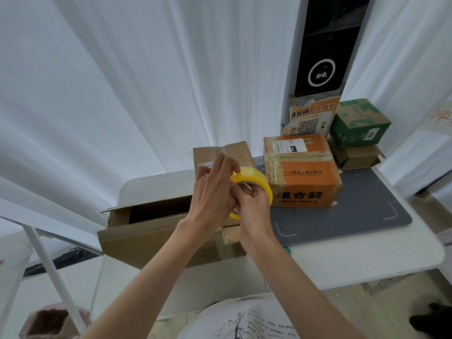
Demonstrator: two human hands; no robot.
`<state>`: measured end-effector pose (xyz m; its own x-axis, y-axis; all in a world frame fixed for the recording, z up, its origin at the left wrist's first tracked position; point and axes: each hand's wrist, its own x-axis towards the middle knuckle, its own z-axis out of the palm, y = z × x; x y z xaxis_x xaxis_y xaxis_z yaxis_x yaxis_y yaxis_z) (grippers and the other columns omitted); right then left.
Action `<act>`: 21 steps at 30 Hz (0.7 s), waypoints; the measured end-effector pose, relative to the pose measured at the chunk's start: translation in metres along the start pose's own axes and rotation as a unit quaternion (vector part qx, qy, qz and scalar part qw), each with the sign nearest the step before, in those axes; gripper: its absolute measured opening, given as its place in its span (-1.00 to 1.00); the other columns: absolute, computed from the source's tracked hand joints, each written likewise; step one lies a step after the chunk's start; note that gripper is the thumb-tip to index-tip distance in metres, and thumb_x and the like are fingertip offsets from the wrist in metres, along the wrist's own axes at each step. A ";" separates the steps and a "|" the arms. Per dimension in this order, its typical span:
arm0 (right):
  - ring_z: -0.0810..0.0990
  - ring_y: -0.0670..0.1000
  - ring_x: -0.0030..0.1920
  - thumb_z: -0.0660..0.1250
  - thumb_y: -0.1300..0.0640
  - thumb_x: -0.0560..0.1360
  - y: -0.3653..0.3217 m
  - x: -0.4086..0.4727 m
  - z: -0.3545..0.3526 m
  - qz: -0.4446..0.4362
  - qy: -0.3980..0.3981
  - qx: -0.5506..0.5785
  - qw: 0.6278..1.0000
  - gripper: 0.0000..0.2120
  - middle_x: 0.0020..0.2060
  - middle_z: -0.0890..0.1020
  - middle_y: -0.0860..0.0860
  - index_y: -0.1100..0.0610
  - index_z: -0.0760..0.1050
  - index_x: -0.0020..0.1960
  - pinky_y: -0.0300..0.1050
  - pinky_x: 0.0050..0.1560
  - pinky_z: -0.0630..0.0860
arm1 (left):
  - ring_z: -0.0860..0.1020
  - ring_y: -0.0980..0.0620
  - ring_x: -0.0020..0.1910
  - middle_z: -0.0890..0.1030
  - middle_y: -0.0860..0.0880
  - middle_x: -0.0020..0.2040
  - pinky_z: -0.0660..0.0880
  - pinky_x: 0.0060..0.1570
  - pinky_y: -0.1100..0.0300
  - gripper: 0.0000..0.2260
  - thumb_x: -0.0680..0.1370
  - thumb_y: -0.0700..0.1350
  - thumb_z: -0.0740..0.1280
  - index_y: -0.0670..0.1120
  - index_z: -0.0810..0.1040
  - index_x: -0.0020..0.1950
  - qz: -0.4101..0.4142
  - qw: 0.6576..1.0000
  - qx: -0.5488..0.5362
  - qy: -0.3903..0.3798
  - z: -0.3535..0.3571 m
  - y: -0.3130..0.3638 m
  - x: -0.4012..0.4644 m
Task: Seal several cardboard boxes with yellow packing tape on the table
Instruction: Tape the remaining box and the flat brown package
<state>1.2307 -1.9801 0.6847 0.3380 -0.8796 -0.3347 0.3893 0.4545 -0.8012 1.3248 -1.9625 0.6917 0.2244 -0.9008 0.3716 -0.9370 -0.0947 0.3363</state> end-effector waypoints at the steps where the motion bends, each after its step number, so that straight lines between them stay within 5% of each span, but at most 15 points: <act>1: 0.74 0.05 -0.02 0.40 0.24 0.56 0.000 0.000 0.000 0.002 0.000 0.000 1.000 -0.89 -0.06 0.75 0.05 0.16 0.62 0.08 -0.07 0.00 0.65 | 0.49 -0.04 -0.23 0.48 0.01 0.03 0.21 -0.07 0.24 -0.58 0.31 -0.40 0.41 -0.09 0.44 0.08 -0.001 1.000 0.001 -0.001 0.000 0.000 0.000; 13: 0.73 0.07 0.05 0.45 0.20 0.54 0.001 0.002 -0.001 0.033 -0.001 -0.003 0.999 -0.78 0.01 0.74 0.07 0.17 0.61 0.19 0.11 0.21 0.62 | 0.49 0.00 -0.19 0.44 0.11 -0.04 0.20 0.04 0.41 -0.54 0.22 -0.44 0.38 -0.04 0.45 0.01 -0.022 0.998 -0.065 0.014 0.002 -0.003 0.000; 21: 0.73 0.07 0.00 0.40 0.25 0.56 0.000 0.000 -0.002 0.027 -0.032 0.012 0.999 -0.90 -0.03 0.74 0.11 0.20 0.63 0.06 -0.04 0.08 0.64 | 0.36 -0.01 -0.30 0.40 0.05 -0.08 0.21 -0.02 0.44 -0.59 0.20 -0.44 0.32 -0.03 0.32 -0.15 -0.003 0.999 -0.046 0.009 0.000 -0.004 -0.002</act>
<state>1.2289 -1.9808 0.6840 0.4127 -0.8435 -0.3438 0.3891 0.5045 -0.7707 1.3281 -1.9597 0.6898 0.2363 -0.8925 0.3842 -0.9070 -0.0607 0.4168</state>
